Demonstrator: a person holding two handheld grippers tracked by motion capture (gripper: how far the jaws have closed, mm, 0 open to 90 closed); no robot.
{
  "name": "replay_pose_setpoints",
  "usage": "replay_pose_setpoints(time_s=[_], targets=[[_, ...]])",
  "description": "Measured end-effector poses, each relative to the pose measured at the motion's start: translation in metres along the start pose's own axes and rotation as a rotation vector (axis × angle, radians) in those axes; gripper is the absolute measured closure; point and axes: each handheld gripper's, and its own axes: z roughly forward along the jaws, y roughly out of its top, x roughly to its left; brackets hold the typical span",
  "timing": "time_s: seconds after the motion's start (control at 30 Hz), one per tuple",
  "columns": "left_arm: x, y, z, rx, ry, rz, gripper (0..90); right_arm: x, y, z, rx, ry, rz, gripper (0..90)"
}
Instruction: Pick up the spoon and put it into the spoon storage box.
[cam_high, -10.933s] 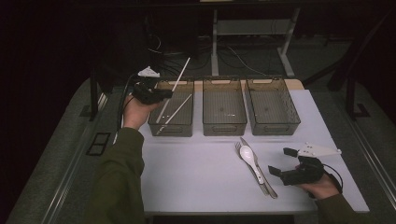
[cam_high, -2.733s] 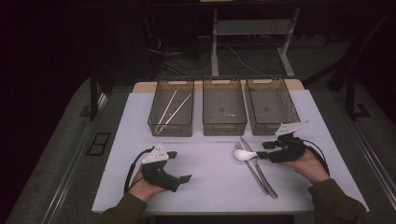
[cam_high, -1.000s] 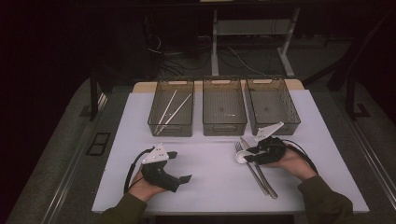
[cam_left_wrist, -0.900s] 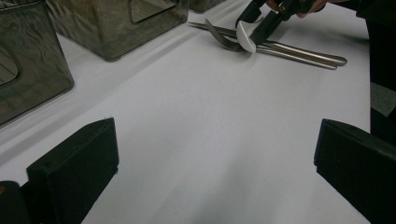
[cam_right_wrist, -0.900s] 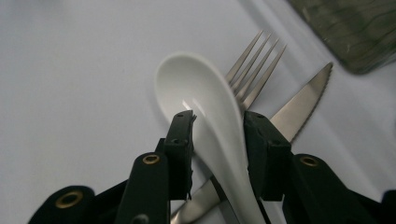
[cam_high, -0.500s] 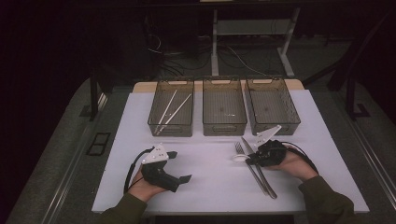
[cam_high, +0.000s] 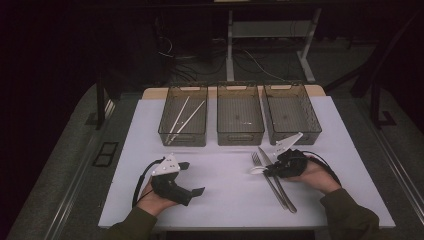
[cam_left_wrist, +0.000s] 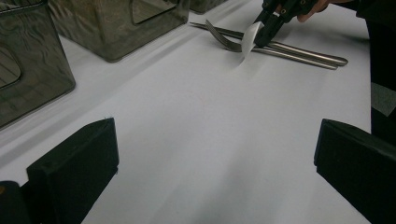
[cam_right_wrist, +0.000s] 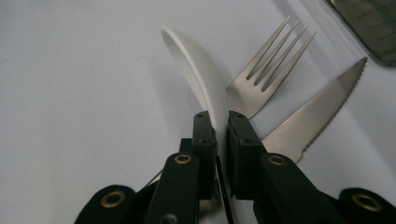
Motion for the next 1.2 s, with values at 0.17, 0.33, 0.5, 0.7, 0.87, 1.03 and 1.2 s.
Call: replay_pose_setpoints(time_s=[0.17,0.33,0.5,0.7,0.87,1.03,1.2], targets=[[0.0,0.0,0.0,0.005,-0.003,0.004,0.0,0.0,0.002,-0.006,-0.04,-0.006,0.017,82.5],[0.0,0.0,0.0,0.008,-0.001,0.004,0.0,0.002,0.004,-0.013,-0.084,-0.003,0.062,82.5],[0.001,0.0,0.0,0.01,0.002,0.003,0.0,0.002,0.007,-0.019,-0.108,-0.008,0.075,82.5],[0.001,0.0,0.001,0.011,0.0,0.006,0.0,0.002,0.012,-0.027,-0.137,-0.014,0.084,82.5],[0.001,-0.001,0.001,0.01,0.002,0.004,0.0,0.001,0.017,-0.035,-0.171,-0.016,0.093,82.5],[0.001,0.0,0.001,0.012,-0.001,0.006,0.0,-0.003,0.024,-0.043,-0.196,-0.034,0.111,82.5],[0.001,0.0,0.001,0.008,-0.001,0.006,0.0,-0.008,0.03,-0.047,-0.222,-0.041,0.129,82.5]])
